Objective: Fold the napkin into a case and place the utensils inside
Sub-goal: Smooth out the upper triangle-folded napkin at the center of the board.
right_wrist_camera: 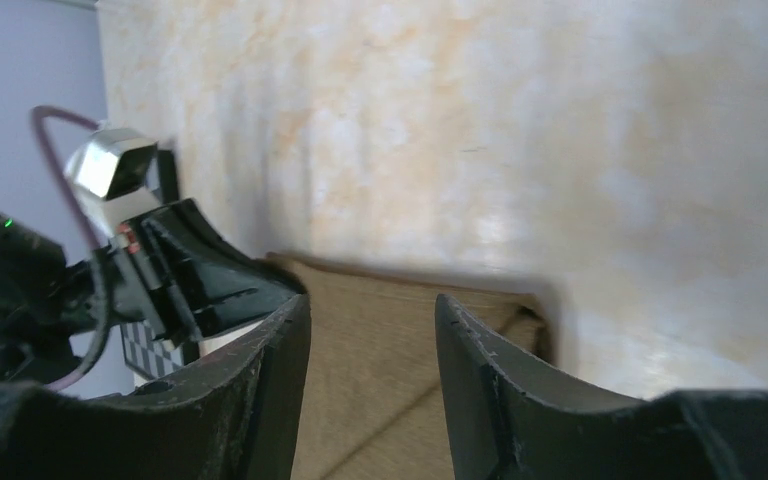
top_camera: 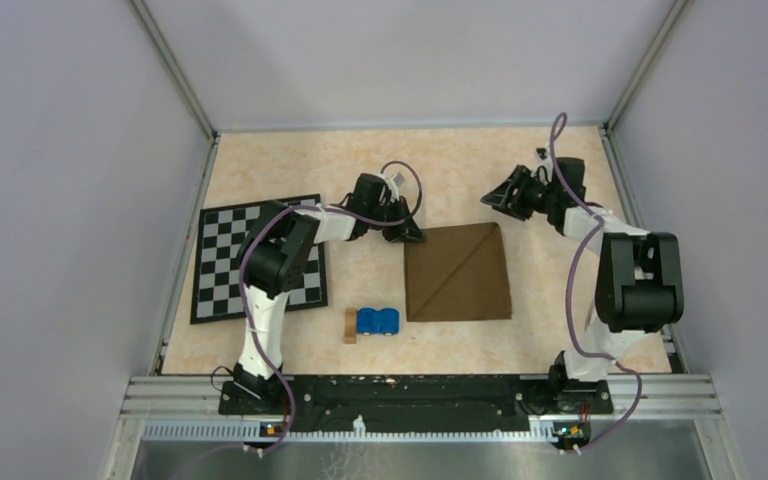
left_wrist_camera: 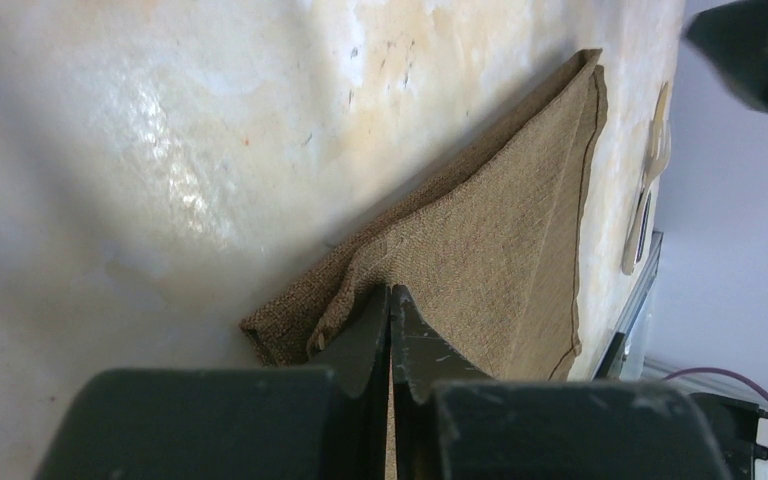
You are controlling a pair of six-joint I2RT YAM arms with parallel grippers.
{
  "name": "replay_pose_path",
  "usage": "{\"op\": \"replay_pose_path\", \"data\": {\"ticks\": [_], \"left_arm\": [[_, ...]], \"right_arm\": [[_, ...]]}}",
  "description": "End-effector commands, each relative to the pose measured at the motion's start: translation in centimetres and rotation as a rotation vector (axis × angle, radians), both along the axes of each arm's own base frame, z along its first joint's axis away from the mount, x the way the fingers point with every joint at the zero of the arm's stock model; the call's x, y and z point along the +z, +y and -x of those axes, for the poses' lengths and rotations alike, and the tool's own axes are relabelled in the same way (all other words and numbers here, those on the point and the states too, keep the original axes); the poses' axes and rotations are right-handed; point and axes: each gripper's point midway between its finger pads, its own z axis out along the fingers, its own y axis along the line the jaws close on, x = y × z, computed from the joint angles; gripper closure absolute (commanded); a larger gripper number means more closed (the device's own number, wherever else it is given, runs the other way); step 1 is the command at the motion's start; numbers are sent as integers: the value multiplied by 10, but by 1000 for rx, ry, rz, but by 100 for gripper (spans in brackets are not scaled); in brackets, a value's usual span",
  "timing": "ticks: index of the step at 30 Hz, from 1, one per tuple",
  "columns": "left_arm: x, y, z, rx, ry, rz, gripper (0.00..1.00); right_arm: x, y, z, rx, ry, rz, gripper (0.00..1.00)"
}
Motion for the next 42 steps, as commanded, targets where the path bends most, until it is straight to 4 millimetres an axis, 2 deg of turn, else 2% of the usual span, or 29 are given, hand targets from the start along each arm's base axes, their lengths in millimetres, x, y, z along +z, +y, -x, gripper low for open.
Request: {"op": "replay_pose_path", "data": {"ticks": [1,4,7,10,16,21,25,29,32,36,39,42], "left_arm": [[39,-3,10,-67,-17,28,83],[65,-6,5,-75,-61,60,79],[69,-4,-4,-56,-93,38,79],[55,-2,-10,-37,-73,11,85],[9,9,-18,8,-30,-78,90],[-29,30,-31,53,-7,-164,94],[-48,37,-37,57,-21,-211,95],[-59,32,-46,29,-11,-218,95],[-49,26,-61,20,-47,-214,95],[-9,19,-70,1,-96,-176,88],[31,16,-61,-17,-131,-126,71],[61,19,-40,-32,-142,-78,59]], "right_arm": [[7,55,22,135,-16,-75,51],[4,74,28,168,-7,-175,52],[0,81,31,191,-2,-213,52],[-9,84,34,214,15,-210,52],[-36,83,35,216,53,-200,53],[-71,64,28,155,95,-159,53],[-82,43,18,85,100,-140,53],[-85,36,4,72,82,-99,53],[-81,33,-8,87,69,-63,53],[-62,27,-21,96,53,17,53],[-30,29,-19,113,30,80,51],[-11,48,0,158,15,85,50]]}}
